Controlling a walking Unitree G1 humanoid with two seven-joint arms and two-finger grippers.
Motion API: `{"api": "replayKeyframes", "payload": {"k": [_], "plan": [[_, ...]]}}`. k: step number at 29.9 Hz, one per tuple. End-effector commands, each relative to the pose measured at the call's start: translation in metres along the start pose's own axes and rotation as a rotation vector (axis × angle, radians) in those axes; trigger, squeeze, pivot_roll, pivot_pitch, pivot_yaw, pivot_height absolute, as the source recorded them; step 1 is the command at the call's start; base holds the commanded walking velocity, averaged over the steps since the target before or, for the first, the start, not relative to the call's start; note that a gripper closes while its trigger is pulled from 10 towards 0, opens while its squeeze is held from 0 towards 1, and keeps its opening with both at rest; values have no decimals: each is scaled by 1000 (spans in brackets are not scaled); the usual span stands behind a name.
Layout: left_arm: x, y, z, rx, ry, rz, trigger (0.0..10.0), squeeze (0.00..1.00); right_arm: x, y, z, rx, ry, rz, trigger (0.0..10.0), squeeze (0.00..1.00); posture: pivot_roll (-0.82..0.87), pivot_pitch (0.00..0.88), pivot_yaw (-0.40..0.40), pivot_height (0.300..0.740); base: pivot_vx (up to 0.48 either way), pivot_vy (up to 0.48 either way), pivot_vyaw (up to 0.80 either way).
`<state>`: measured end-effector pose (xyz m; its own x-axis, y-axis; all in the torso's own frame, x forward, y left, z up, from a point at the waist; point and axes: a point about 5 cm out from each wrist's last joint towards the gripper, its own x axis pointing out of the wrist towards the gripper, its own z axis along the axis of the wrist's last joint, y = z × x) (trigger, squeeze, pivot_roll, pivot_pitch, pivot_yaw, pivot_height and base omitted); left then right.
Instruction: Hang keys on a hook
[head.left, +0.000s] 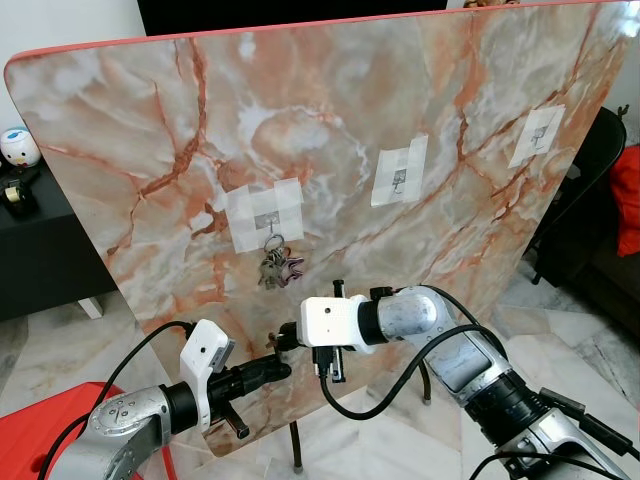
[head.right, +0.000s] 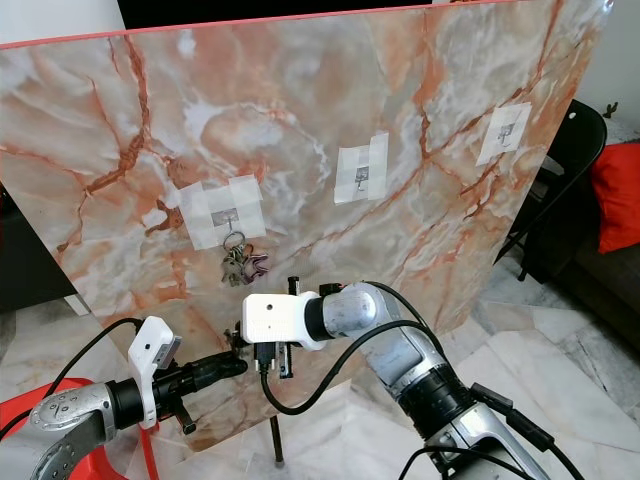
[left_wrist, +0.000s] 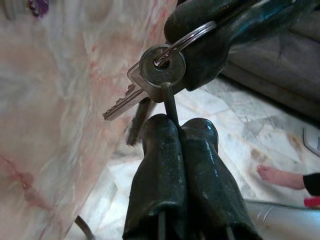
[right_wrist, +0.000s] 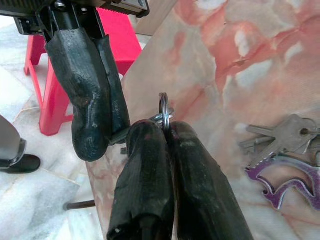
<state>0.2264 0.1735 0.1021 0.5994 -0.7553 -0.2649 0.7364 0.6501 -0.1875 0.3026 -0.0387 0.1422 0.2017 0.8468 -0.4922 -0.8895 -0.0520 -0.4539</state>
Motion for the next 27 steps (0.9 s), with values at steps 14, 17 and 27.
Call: {"api": "replayKeyframes", "payload": {"k": [14, 17, 27], "plan": [[-1, -5, 5, -66, -44, -65, 10000, 0, -4, -11, 14, -24, -48, -37, 10000, 0, 58, 0, -59, 728, 0, 0, 0], [-1, -6, 4, -69, -36, -74, 10000, 0, -4, -12, 14, -24, -51, -38, 10000, 0, 59, 0, -59, 728, 0, 0, 0], [-1, -9, -1, -67, -10, -98, 10000, 965, -1, -11, 20, -29, -76, -28, 10000, 0, 59, 0, -62, 728, 0, 0, 0]]}}
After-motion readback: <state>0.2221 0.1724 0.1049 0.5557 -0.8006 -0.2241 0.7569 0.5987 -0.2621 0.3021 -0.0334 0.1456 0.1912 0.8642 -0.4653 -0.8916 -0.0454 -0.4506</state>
